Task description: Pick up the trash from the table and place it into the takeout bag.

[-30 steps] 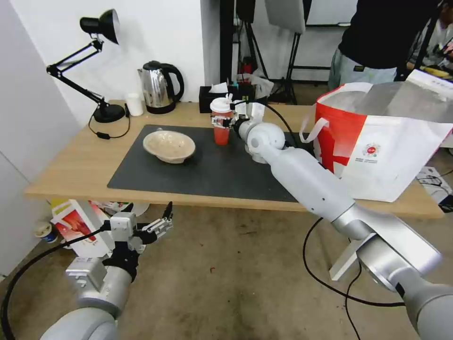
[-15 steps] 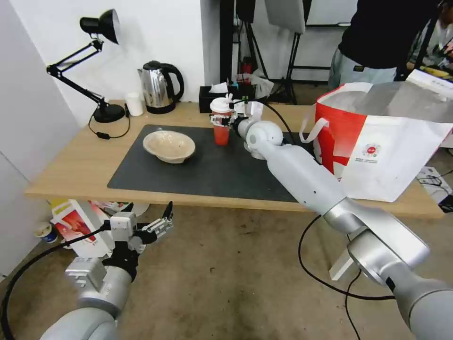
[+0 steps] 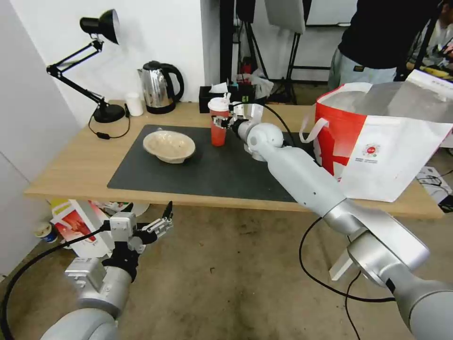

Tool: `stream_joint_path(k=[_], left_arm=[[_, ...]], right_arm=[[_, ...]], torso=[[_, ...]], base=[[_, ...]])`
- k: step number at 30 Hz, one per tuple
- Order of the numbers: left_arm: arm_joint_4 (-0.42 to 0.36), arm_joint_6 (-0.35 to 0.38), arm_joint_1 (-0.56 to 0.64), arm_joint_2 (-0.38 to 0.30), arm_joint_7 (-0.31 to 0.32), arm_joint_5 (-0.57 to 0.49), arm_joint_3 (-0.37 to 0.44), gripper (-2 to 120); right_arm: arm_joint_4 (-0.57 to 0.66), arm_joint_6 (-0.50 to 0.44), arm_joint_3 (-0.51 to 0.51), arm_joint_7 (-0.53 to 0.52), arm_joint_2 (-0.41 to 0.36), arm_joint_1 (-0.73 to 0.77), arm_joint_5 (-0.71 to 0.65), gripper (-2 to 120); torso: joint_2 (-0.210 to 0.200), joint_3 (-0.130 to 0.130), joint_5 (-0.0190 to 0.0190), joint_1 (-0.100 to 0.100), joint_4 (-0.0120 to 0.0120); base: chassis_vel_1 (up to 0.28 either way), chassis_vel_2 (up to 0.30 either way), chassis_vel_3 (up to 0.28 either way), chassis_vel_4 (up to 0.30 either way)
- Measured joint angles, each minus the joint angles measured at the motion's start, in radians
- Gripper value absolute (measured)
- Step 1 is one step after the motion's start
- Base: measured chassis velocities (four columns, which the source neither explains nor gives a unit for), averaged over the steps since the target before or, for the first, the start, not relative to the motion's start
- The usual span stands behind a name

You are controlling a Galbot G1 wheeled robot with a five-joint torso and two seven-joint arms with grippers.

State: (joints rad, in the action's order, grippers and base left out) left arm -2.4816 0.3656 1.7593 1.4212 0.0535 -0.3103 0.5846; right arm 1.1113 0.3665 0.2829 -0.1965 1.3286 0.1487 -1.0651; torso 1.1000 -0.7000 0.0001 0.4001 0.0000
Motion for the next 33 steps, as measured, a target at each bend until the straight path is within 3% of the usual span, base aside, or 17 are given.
stream_joint_path(k=[9,17,27,33], left_arm=[[0.0,0.0,-0.002,0.0,0.001,0.001,0.0,100],[-0.002,0.0,-0.007,-0.001,0.001,0.001,-0.004,100],[-0.004,-0.001,-0.003,-0.003,0.001,0.001,-0.006,100],[-0.01,-0.001,0.0,-0.003,0.001,0.002,-0.006,100]], right_arm=[[0.131,0.004,-0.003,-0.028,-0.092,0.006,-0.059,28],[0.426,0.043,-0.013,-0.117,-0.289,0.044,-0.181,8],[0.605,0.049,-0.056,-0.141,-0.444,0.079,-0.25,7],[0.654,0.052,-0.072,-0.149,-0.484,0.086,-0.27,7]], torso=[[0.0,0.0,0.0001,0.0,0.0],[0.0,0.0,0.0002,0.0,-0.0002],[0.0,0.0,0.0001,0.0,0.0001],[0.0,0.0,0.0,0.0,0.0]], base=[[0.0,0.0,0.0,0.0],[0.0,0.0,0.0,0.0],[0.0,0.0,0.0,0.0],[0.0,0.0,0.0,0.0]])
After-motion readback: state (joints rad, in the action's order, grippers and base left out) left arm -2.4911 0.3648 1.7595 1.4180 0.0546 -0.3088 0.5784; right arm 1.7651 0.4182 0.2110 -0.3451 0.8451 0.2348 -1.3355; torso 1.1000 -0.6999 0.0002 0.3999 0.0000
